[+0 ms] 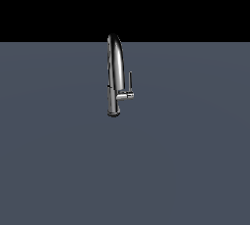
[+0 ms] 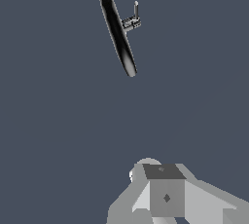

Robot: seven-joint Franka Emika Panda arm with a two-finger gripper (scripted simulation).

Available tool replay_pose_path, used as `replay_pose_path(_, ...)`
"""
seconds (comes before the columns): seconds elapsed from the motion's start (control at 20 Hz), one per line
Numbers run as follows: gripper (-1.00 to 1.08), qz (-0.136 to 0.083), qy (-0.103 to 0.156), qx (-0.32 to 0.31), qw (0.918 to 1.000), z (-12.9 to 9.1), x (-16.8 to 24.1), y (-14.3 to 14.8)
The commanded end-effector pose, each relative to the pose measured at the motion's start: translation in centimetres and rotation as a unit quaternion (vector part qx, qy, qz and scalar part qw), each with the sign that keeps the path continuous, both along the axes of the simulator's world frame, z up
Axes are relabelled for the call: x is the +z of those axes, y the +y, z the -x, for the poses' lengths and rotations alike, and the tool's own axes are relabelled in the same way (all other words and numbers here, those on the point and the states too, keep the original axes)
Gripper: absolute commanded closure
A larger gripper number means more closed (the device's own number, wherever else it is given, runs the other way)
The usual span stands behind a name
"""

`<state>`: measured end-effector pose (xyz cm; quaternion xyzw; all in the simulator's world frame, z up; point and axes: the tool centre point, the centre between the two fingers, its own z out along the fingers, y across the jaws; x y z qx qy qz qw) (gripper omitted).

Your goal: Turn on the faucet by rotating a designated handle.

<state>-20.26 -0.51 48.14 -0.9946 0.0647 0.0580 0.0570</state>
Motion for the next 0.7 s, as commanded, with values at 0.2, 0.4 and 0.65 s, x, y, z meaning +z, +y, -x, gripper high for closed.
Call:
replay_pose_path(0.2,1.08,-0.037,0.045,-0.036,0.9977,-3.6,-1.0,0.2)
replay_pose_path(0.4,1.08,-0.060,0.074,-0.058,0.9938,-5.8,-1.8,0.2)
replay_pose_path(0.65,1.08,-0.090,0.110,-0.087,0.9861,-8.6,-2.9,0.2)
